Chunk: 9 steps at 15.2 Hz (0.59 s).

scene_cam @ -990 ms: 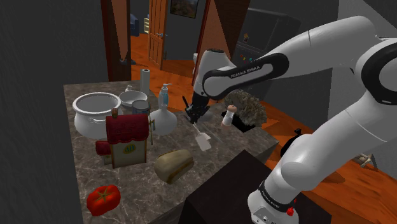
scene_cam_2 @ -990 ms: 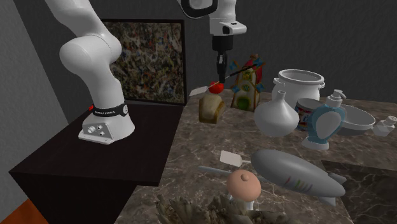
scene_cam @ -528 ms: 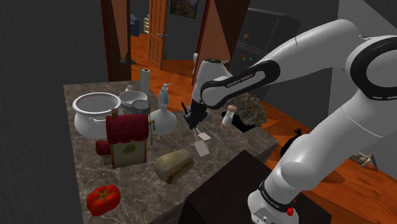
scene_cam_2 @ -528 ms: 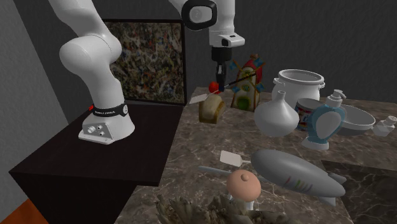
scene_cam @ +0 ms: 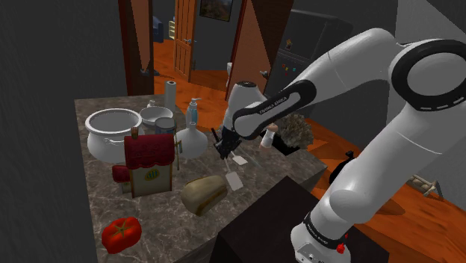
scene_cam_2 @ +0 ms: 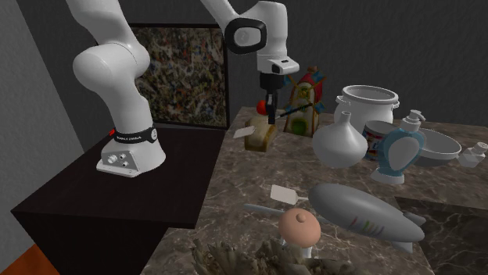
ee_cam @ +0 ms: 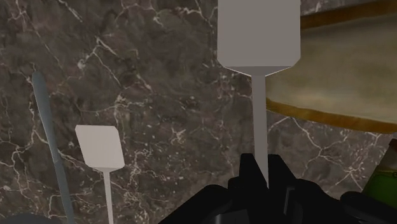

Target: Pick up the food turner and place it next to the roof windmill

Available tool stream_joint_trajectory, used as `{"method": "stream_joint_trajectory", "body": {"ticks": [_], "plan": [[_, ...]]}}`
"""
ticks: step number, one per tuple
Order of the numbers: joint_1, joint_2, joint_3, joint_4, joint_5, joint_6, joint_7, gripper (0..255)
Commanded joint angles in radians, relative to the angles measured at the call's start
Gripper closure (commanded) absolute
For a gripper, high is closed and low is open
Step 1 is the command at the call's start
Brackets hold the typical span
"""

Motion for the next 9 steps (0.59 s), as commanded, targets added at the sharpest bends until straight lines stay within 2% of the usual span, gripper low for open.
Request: {"method": "stream_joint_trajectory", "body": {"ticks": [1,9], "plan": [[-0.001,0.023,0.001,-0.008,-0.006,0.031,0.005,255],[-0.007,0.133,0.0,-0.023,-0.046,0.155,0.036,255]]}}
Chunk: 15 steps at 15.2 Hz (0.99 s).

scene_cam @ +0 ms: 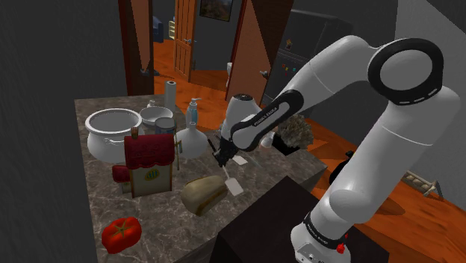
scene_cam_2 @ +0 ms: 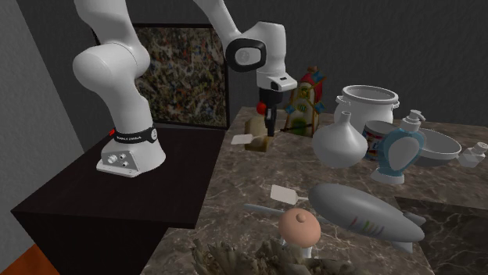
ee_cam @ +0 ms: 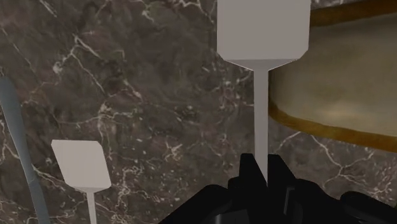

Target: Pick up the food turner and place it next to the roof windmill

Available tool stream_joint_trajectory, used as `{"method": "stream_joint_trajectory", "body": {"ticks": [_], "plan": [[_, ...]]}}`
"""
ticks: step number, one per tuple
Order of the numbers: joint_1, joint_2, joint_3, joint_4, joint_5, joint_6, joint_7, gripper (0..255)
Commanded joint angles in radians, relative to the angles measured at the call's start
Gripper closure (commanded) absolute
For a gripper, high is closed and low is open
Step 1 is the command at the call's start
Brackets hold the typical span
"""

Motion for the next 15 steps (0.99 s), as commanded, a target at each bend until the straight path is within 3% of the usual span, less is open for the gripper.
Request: {"method": "stream_joint_trajectory", "body": {"ticks": [1,15], "plan": [[0.0,0.027,-0.001,-0.003,-0.012,0.03,0.01,255],[0.032,0.254,-0.058,0.017,-0.134,0.234,0.105,255]]}}
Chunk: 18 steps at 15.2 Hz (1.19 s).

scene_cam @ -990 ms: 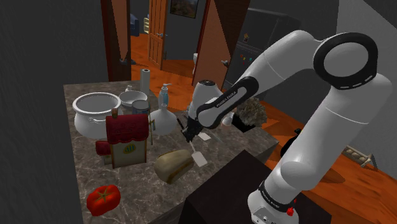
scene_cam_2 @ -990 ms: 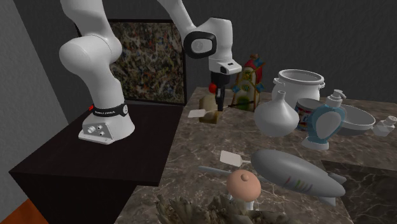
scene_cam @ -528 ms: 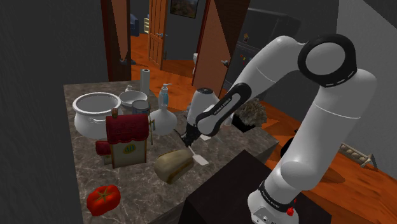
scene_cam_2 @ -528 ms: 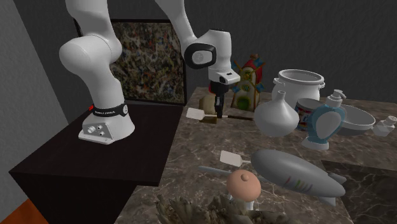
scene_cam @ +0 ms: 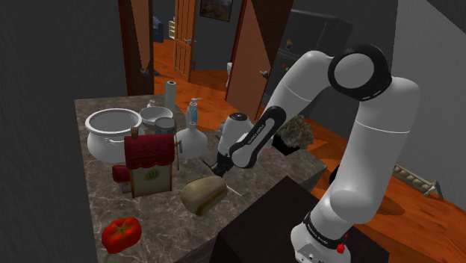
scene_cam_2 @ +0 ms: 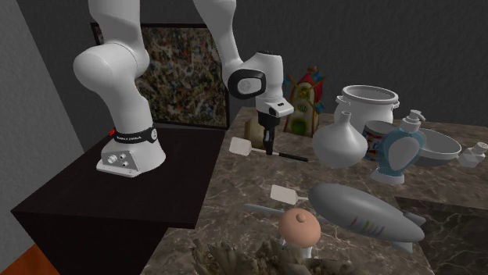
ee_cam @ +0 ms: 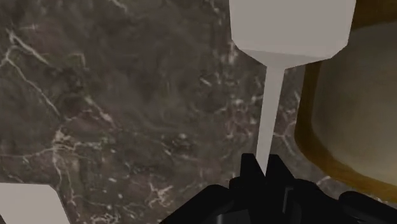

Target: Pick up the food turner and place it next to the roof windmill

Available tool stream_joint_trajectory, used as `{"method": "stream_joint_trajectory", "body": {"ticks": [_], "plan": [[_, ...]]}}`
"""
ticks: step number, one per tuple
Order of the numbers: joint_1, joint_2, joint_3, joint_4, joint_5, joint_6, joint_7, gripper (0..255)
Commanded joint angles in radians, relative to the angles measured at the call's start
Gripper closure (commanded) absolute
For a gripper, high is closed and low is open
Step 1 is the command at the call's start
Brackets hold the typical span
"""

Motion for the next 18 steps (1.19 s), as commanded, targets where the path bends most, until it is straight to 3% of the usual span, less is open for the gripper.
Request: {"method": "stream_joint_trajectory", "body": {"ticks": [1,8,9,14,18], "plan": [[0.01,0.022,-0.008,0.006,-0.011,0.017,0.013,255],[0.01,0.022,-0.009,0.006,-0.011,0.017,0.013,255],[0.01,0.022,-0.009,0.006,-0.011,0.017,0.013,0],[0.01,0.022,-0.009,0.006,-0.011,0.017,0.013,0],[-0.027,-0.139,0.049,-0.024,0.072,-0.112,-0.05,0]]}}
